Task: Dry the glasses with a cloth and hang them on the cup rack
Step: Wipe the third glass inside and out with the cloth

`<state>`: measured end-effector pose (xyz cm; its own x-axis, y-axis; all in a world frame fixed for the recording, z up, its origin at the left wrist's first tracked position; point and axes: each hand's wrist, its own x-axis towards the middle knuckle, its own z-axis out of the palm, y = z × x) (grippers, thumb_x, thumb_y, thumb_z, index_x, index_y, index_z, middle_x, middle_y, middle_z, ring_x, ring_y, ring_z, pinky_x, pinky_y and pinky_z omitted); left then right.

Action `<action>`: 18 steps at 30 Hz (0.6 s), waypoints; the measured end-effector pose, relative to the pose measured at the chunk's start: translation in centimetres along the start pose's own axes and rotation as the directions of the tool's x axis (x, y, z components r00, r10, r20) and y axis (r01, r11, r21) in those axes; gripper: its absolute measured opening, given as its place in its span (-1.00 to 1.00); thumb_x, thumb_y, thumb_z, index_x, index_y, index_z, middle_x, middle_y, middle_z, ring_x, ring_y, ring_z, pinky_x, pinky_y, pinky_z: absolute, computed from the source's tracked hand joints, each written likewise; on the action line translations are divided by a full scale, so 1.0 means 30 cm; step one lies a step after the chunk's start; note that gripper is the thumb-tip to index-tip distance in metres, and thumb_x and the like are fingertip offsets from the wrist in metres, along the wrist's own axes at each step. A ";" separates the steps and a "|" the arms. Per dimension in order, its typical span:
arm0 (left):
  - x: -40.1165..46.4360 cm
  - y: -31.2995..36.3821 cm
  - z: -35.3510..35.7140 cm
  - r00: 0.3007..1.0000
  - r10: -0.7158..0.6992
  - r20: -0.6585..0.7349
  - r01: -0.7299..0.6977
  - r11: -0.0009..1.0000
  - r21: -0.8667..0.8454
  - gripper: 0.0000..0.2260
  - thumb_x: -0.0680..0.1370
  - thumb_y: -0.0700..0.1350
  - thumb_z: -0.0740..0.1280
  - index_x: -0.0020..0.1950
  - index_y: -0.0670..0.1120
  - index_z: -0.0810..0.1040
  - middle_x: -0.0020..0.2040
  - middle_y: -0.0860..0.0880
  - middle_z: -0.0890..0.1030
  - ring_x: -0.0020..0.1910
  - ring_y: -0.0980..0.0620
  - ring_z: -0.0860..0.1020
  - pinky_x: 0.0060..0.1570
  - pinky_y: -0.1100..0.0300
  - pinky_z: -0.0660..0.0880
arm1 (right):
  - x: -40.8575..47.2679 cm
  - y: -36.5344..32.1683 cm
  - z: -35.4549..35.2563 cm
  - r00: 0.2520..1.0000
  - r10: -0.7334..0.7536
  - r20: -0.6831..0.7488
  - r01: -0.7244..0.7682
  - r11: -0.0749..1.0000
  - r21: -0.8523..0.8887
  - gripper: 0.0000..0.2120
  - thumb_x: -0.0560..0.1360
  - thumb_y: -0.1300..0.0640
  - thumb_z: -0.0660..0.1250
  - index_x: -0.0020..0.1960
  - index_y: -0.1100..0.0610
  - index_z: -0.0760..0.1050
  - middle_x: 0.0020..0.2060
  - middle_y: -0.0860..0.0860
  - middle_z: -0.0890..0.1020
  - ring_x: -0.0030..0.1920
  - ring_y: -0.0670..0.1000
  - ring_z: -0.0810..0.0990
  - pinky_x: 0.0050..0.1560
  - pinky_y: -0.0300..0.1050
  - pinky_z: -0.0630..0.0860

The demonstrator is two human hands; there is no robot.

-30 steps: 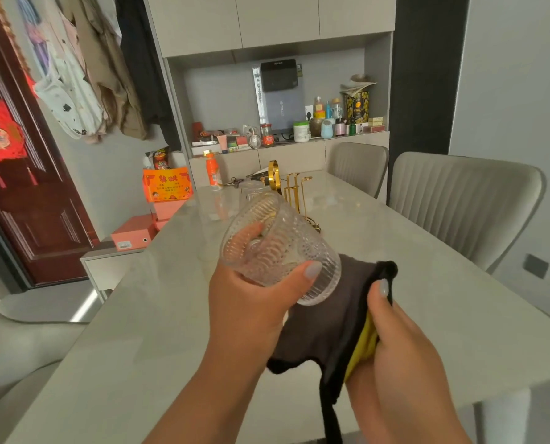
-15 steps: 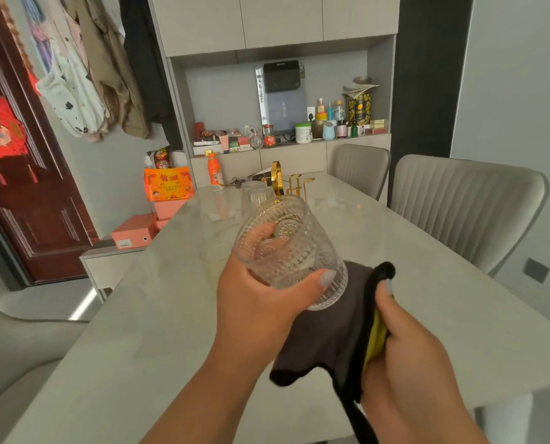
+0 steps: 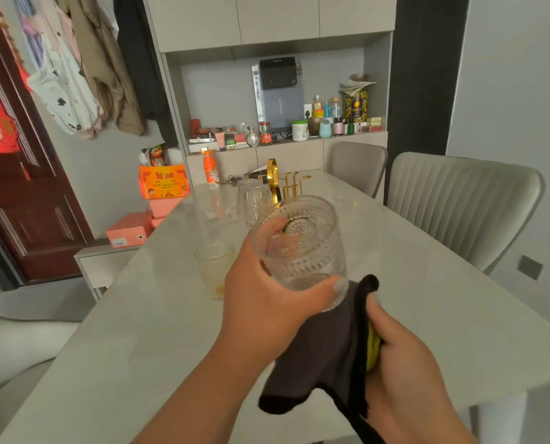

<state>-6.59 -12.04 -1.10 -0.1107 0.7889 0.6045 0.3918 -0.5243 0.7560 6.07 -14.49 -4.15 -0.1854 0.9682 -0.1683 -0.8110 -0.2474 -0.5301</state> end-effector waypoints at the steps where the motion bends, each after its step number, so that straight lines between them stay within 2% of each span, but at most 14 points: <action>1: 0.008 -0.004 -0.010 1.000 -0.004 -0.013 0.005 1.000 0.020 -0.29 0.12 0.15 0.62 0.22 0.36 0.46 0.11 0.36 0.59 0.14 0.42 0.52 0.08 0.47 0.46 | 0.002 -0.013 -0.010 0.999 -0.040 -0.022 0.040 0.999 -0.031 -0.60 0.52 -0.05 0.22 0.14 0.22 0.60 -0.01 0.22 0.69 -0.02 0.22 0.69 0.04 0.14 0.53; 3: 0.024 -0.018 -0.036 0.999 -0.038 -0.022 0.039 0.998 0.051 -0.31 0.17 -0.02 0.67 0.10 0.47 0.43 0.03 0.47 0.56 0.07 0.48 0.51 -0.02 0.56 0.42 | 0.001 -0.043 -0.010 0.986 -0.161 -0.046 0.157 0.985 -0.065 -0.53 0.38 -0.06 0.33 0.16 0.21 0.58 0.02 0.20 0.69 0.01 0.20 0.68 0.09 0.14 0.53; 4: 0.027 -0.027 -0.046 0.997 -0.074 -0.009 0.074 0.995 0.069 -0.29 0.19 -0.06 0.67 0.16 0.41 0.41 0.04 0.43 0.56 0.07 0.43 0.52 -0.03 0.53 0.43 | 0.001 -0.063 -0.008 0.968 -0.241 -0.069 0.235 0.969 -0.080 -0.49 0.32 -0.07 0.37 0.17 0.20 0.58 0.03 0.18 0.69 0.03 0.17 0.68 0.13 0.16 0.53; 6: 0.023 -0.041 -0.055 0.982 -0.181 0.048 0.176 0.979 0.105 -0.19 0.19 -0.02 0.65 0.33 0.21 0.32 0.13 0.28 0.54 0.11 0.30 0.52 -0.02 0.42 0.45 | -0.001 -0.109 0.001 0.910 -0.408 -0.077 0.396 0.908 -0.141 -0.63 0.43 -0.05 0.31 0.12 0.15 0.59 0.00 0.08 0.71 0.02 0.07 0.69 0.09 0.11 0.59; 7: 0.018 -0.045 -0.055 0.970 -0.229 0.084 0.218 0.969 0.118 -0.17 0.19 0.00 0.65 0.36 0.15 0.29 0.15 0.23 0.52 0.10 0.27 0.52 -0.05 0.41 0.45 | -0.007 -0.130 0.008 0.877 -0.479 -0.041 0.464 0.865 -0.191 -0.70 0.50 -0.04 0.25 0.08 0.10 0.61 -0.03 0.01 0.72 0.02 0.00 0.69 0.05 0.01 0.60; 9: 0.006 -0.049 -0.049 0.947 -0.271 0.174 0.253 0.960 0.119 -0.21 0.15 0.05 0.65 0.28 0.14 0.33 0.13 0.21 0.54 0.05 0.26 0.55 -0.13 0.42 0.49 | -0.017 -0.157 0.022 0.816 -0.571 0.089 0.565 0.757 -0.328 -0.73 0.48 -0.08 0.21 -0.03 -0.02 0.64 -0.11 -0.13 0.72 -0.04 -0.14 0.68 -0.03 -0.19 0.62; 11: -0.001 -0.040 -0.042 0.917 -0.290 0.274 0.283 0.957 0.065 -0.26 0.07 0.09 0.61 0.18 0.16 0.40 0.05 0.18 0.61 0.01 0.27 0.61 -0.13 0.38 0.54 | -0.025 -0.160 0.039 0.765 -0.604 0.224 0.624 0.608 -0.491 -0.79 0.39 -0.16 0.25 -0.15 -0.18 0.65 -0.23 -0.21 0.70 -0.16 -0.23 0.66 -0.11 -0.22 0.58; 12: -0.001 -0.035 -0.041 0.900 -0.297 0.320 0.308 0.951 0.018 -0.28 0.04 0.10 0.59 0.16 0.16 0.43 0.03 0.15 0.65 0.01 0.24 0.63 -0.09 0.33 0.57 | -0.025 -0.151 0.048 0.746 -0.597 0.294 0.640 0.521 -0.565 -0.85 0.38 -0.20 0.30 -0.16 -0.24 0.63 -0.26 -0.18 0.69 -0.21 -0.22 0.64 -0.14 -0.22 0.55; 13: 0.001 -0.028 -0.042 0.882 -0.303 0.361 0.336 0.941 -0.033 -0.29 0.02 0.10 0.57 0.15 0.14 0.47 0.02 0.11 0.68 0.02 0.17 0.65 -0.06 0.26 0.58 | -0.017 -0.143 0.042 0.714 -0.587 0.381 0.668 0.410 -0.621 -0.84 0.40 -0.25 0.31 -0.14 -0.24 0.61 -0.25 -0.12 0.67 -0.23 -0.17 0.62 -0.16 -0.21 0.54; 15: 0.009 -0.019 -0.048 0.850 -0.300 0.432 0.384 0.916 -0.119 -0.30 0.03 0.06 0.54 0.17 0.04 0.53 0.01 0.03 0.71 0.02 0.04 0.68 -0.03 0.13 0.58 | 0.001 -0.128 0.024 0.631 -0.560 0.537 0.715 0.153 -0.682 -0.68 0.37 -0.40 0.21 -0.13 -0.21 0.56 -0.25 -0.04 0.61 -0.24 -0.08 0.59 -0.22 -0.19 0.54; 16: 0.013 -0.015 -0.050 0.832 -0.296 0.468 0.403 0.904 -0.144 -0.31 0.05 0.03 0.52 0.18 -0.01 0.56 0.01 -0.02 0.71 0.04 -0.03 0.68 0.02 0.05 0.57 | 0.009 -0.124 0.016 0.599 -0.561 0.572 0.732 0.093 -0.675 -0.64 0.36 -0.44 0.18 -0.15 -0.21 0.54 -0.27 -0.03 0.59 -0.26 -0.05 0.57 -0.27 -0.17 0.55; 18: 0.017 -0.013 -0.052 0.788 -0.297 0.540 0.442 0.883 -0.160 -0.36 0.10 0.01 0.51 0.18 -0.07 0.58 0.06 -0.12 0.70 0.11 -0.16 0.64 0.18 -0.15 0.50 | 0.020 -0.122 0.012 0.576 -0.575 0.581 0.756 0.105 -0.646 -0.63 0.37 -0.42 0.20 -0.19 -0.14 0.53 -0.32 -0.01 0.56 -0.33 -0.02 0.55 -0.36 -0.06 0.56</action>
<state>-8.22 -11.94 -0.70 0.2892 0.9502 0.1161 0.1511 -0.1651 0.9746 8.74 -13.00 -2.01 0.0366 0.7220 0.6909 0.1332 0.6817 -0.7194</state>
